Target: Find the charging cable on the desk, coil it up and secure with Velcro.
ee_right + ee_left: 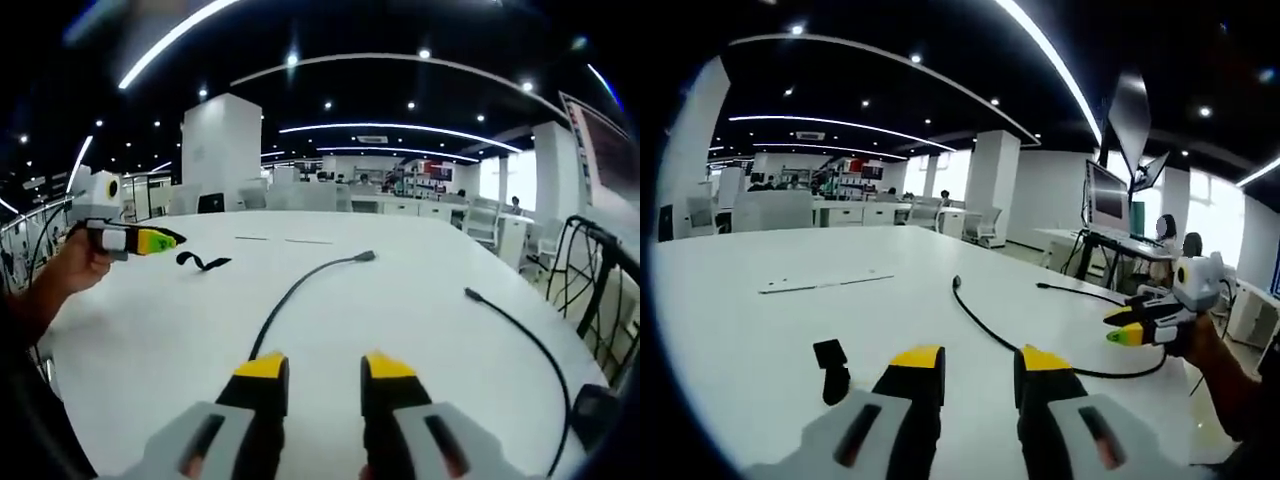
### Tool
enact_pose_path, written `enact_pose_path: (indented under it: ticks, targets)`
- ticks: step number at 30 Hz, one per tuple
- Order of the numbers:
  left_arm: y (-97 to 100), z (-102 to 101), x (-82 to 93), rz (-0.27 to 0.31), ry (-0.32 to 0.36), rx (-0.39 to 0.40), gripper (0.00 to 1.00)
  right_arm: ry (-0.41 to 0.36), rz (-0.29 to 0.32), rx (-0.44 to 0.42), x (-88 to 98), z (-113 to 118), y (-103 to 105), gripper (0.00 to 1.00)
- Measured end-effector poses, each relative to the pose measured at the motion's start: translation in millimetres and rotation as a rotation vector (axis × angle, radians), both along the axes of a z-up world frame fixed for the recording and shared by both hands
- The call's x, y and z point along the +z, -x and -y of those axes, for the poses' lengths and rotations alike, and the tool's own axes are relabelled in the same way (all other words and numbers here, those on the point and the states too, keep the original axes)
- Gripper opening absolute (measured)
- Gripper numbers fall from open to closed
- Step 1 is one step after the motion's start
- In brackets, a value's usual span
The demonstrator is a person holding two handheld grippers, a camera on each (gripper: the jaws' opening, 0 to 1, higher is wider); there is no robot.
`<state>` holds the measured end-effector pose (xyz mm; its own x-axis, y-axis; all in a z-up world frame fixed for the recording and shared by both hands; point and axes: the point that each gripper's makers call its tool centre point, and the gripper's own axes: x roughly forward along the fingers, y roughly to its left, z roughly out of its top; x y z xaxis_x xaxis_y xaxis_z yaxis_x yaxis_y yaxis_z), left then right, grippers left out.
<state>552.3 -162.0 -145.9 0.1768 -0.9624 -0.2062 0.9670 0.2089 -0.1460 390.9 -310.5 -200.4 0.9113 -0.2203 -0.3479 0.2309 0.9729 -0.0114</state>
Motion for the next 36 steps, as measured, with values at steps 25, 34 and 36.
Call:
enact_pose_path:
  ticks: [25, 34, 36]
  targets:
    - [-7.4, 79.8, -4.9, 0.010, -0.020, -0.031, 0.27, 0.004, -0.015, -0.085, -0.5, 46.6, 23.6, 0.30]
    - [-9.9, 101.2, -17.2, -0.010, -0.053, -0.046, 0.28, 0.010, -0.003, -0.136, 6.6, 81.4, 26.2, 0.29]
    - [-12.2, 105.6, -16.6, -0.009, -0.055, -0.044, 0.28, 0.023, -0.015, -0.147, 6.7, 87.8, 26.6, 0.28]
